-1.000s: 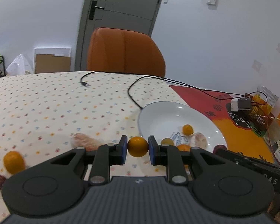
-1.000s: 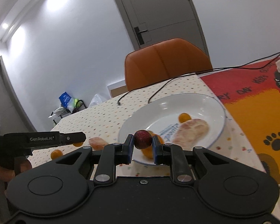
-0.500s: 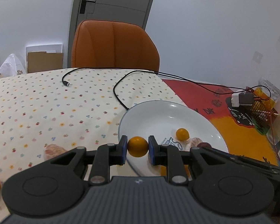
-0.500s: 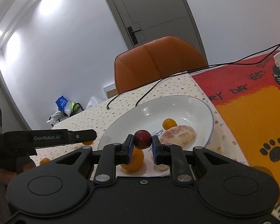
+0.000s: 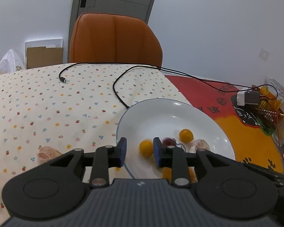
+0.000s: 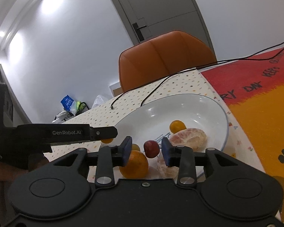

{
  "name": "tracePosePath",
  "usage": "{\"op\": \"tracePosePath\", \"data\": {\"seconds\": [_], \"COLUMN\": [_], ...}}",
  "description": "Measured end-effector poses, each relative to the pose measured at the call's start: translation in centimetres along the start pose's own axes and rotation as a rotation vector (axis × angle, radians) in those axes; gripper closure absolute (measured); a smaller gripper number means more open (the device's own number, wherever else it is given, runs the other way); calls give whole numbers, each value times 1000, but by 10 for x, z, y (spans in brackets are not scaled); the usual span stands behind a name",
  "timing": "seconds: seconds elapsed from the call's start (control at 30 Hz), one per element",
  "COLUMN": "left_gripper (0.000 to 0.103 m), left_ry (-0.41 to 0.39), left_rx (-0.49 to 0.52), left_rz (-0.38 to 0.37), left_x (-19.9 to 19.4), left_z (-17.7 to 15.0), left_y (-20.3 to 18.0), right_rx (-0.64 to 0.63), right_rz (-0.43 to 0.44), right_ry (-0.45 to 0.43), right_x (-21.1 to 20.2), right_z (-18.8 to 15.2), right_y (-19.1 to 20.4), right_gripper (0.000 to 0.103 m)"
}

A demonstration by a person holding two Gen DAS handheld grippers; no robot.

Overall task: Organize fruits
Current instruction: 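Carry the tangerine and plum over the white bowl and open both tools, then move both tools back to the remaining fruits on the tablecloth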

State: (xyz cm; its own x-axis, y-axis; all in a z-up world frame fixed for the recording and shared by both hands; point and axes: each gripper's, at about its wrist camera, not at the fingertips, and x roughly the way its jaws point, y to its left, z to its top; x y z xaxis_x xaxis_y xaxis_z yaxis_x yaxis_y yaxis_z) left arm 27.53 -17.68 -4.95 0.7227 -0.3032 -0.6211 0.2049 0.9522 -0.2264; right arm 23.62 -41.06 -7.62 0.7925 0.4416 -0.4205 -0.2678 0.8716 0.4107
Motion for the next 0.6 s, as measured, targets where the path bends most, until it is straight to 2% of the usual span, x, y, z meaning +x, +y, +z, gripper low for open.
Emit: {"op": "tracePosePath", "data": {"seconds": [0.3,0.43,0.6], "left_gripper": [53,45,21], "left_ry": [-25,-32,-62], "left_rx": [-4,-7,-22], "left_rz": [13,46,102], "left_x": [-19,-28,-44], "left_z": [-4,-6,-10], "left_y": [8,15,26], "right_rx": [-5,2,-5], "right_rz": [-26,-58,-110], "right_ry": [7,3,-24], "right_x": [-4,-9,-19], "right_z": [-4,-4,-8], "right_y": [2,4,8], "right_gripper": [60,59,45]}}
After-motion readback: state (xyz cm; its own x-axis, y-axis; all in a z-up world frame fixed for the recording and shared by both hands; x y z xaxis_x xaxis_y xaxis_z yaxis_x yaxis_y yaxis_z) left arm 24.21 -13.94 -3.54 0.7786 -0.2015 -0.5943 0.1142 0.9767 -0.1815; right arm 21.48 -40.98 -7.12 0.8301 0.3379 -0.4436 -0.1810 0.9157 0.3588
